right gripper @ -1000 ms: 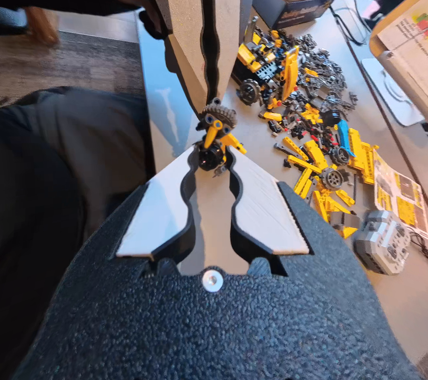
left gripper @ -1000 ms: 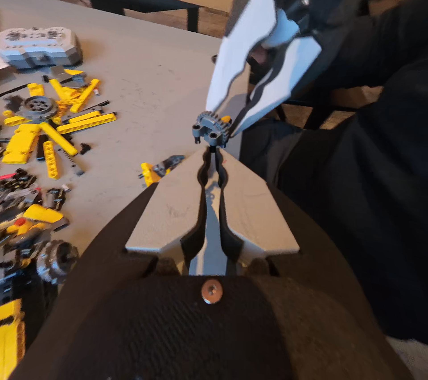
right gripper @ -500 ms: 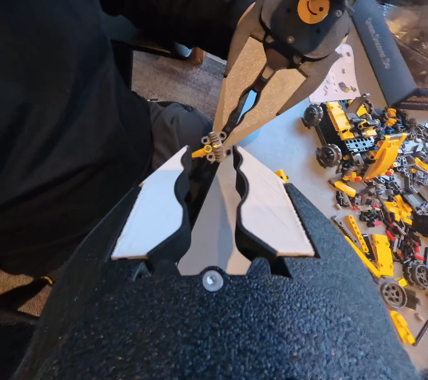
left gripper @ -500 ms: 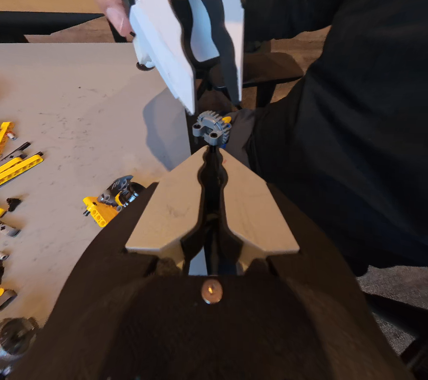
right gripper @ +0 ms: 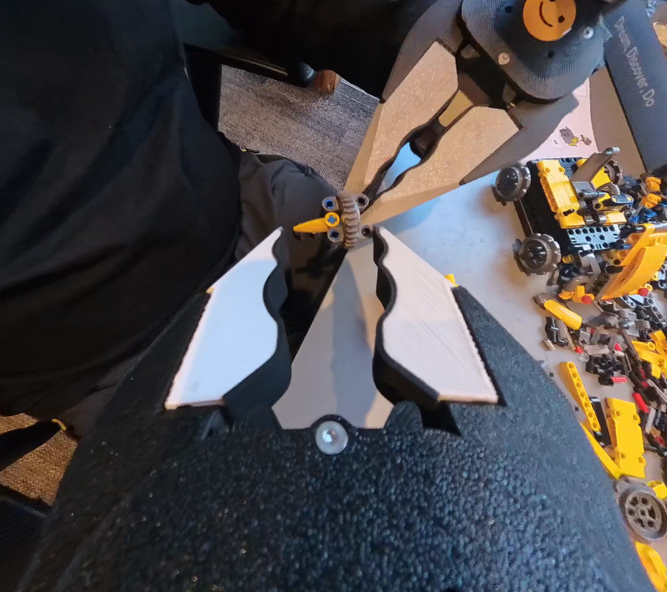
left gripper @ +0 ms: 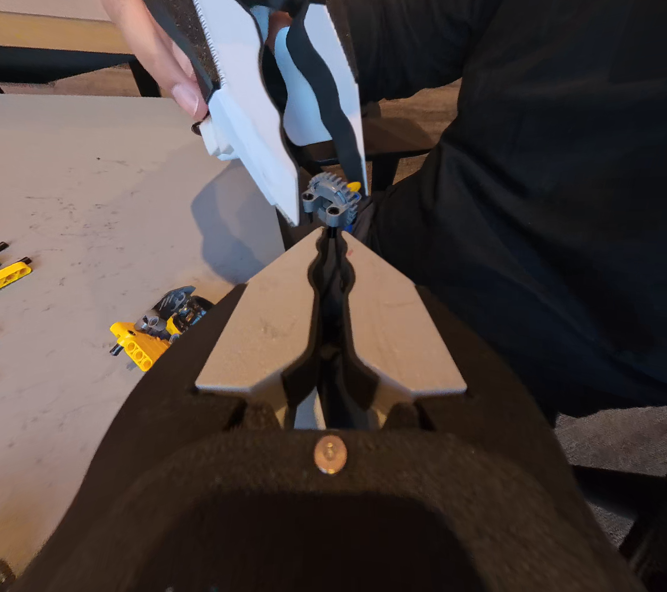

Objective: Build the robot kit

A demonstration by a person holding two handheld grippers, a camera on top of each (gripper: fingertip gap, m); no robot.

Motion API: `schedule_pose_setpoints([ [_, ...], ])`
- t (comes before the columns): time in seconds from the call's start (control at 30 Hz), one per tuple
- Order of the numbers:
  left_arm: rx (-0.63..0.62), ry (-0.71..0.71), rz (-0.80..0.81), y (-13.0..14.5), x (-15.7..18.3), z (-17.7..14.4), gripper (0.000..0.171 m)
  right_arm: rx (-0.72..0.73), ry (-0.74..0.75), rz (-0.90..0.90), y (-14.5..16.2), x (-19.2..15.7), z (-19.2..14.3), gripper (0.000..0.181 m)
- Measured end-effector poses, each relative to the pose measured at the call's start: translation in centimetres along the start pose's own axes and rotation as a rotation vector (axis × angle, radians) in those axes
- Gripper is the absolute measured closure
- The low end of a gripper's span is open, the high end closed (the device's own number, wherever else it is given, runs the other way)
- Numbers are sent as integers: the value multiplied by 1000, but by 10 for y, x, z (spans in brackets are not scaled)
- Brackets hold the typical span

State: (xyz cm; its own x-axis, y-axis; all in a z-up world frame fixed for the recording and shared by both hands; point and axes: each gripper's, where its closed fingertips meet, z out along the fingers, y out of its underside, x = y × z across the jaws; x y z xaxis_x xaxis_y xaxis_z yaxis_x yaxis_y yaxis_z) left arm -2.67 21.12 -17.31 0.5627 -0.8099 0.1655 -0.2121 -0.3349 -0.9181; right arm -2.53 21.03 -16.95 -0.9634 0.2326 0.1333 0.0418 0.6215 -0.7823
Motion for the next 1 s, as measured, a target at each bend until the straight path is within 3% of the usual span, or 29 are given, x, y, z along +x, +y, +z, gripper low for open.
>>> schedule_pose_setpoints([
  [0.37, -35, -1, -87, 19, -11, 1, 170, -14, -55, 3, 14, 7, 14, 138],
  [0.7, -53, -81, -162, 30, -23, -2, 168, -36, -4, -22, 27, 17, 21, 138],
  [0.87, -90, -288, -233, 43, -57, -25, 122, -10, 70, 46, 45, 41, 13, 138],
  [1.0, -51, -454, -244, 49, -83, -45, 110, 125, 157, 159, 53, 76, -5, 138],
])
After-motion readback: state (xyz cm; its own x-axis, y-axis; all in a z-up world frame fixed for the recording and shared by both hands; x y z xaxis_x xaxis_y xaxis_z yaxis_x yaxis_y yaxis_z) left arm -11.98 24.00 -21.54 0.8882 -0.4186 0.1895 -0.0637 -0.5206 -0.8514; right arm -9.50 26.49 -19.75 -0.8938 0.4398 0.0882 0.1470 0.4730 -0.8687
